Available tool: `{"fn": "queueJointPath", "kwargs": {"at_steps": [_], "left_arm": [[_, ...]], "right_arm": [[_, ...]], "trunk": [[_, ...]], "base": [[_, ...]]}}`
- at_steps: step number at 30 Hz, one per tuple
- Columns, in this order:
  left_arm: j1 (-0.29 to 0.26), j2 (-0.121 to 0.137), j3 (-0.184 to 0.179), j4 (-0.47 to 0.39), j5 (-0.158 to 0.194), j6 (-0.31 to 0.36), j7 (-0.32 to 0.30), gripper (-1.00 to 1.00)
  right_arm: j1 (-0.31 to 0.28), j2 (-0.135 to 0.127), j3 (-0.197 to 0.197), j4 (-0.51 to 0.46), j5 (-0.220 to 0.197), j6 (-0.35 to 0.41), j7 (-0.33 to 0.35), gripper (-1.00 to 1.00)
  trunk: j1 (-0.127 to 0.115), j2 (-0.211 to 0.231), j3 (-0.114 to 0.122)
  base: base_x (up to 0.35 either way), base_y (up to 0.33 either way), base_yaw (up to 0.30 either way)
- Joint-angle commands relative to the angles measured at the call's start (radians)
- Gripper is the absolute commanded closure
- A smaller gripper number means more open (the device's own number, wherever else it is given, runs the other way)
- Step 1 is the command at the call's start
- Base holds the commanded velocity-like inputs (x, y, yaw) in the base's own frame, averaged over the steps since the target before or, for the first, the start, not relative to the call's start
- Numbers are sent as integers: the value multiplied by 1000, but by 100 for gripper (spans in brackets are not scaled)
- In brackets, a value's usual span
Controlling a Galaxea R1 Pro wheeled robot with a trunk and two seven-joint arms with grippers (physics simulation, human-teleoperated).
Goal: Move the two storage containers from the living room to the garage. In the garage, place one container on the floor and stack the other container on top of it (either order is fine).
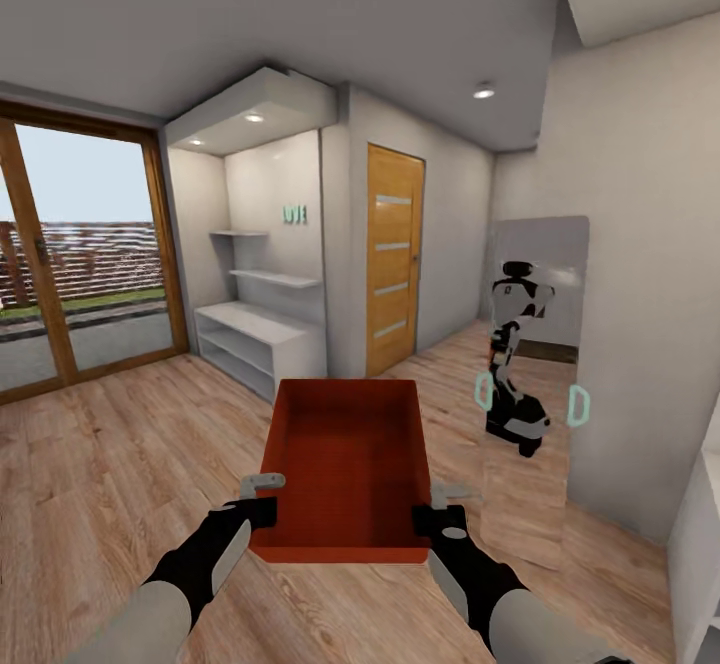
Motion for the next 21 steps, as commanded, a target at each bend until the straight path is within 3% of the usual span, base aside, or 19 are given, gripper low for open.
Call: {"fn": "queueJointPath", "kwargs": {"at_steps": [1, 8, 21], "left_arm": [[0, 11, 4, -1, -6, 7, 41, 100], [0, 12, 4, -1, -6, 7, 41, 100], [0, 12, 4, -3, -6, 7, 41, 100]], "right_arm": [[-1, -1, -22, -5, 13, -6, -92, 100], [-1, -1, -22, -5, 13, -6, -92, 100], [-1, 1, -22, -8, 13, -7, -92, 100]], "trunk": [[1, -1, -3], [1, -1, -12], [1, -1, -20]], "base": [[322, 0, 158], [322, 0, 115], [322, 0, 6]]}}
